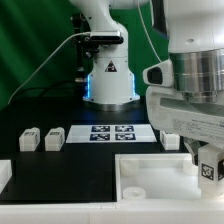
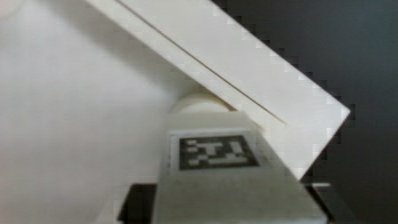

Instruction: Assemble one leg

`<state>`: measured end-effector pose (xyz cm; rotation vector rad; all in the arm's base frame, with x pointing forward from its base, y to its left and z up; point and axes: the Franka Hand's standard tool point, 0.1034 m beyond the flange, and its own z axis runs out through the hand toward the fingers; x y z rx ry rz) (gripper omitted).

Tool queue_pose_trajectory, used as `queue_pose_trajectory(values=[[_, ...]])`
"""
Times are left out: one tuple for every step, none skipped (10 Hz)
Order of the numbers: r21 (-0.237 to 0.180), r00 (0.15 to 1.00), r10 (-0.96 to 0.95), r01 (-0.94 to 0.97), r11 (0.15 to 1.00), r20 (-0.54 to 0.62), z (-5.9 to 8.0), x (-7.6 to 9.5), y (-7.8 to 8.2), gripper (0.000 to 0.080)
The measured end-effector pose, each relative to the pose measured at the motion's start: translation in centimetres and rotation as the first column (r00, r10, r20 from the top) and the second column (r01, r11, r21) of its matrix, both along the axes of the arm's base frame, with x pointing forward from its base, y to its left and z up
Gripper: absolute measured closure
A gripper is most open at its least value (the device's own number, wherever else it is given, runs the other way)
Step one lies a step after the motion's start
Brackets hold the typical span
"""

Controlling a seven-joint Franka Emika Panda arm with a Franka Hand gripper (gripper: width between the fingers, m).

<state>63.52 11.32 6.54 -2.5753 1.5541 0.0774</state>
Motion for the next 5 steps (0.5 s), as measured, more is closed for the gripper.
queue_pose_trajectory(values=[[0.010, 0.985, -0.172, 0.172, 0.985, -0.021, 0.0, -0.1, 0.1, 0.0505], [0.009, 0.953, -0.301, 0.301, 0.953, -0.028, -0.1, -0.2, 0.5, 0.0505], [0.014, 0.913, -0.408, 0.408, 0.913, -0.029, -0.1, -0.2, 0.8, 0.0505], [0.029, 0.820, -0.572, 0.573, 0.819, -0.037, -0.1, -0.1, 1.3, 0.0505], [0.035, 0.736, -0.676, 0.677, 0.735, -0.028, -0.1, 0.0, 1.4, 0.0505]])
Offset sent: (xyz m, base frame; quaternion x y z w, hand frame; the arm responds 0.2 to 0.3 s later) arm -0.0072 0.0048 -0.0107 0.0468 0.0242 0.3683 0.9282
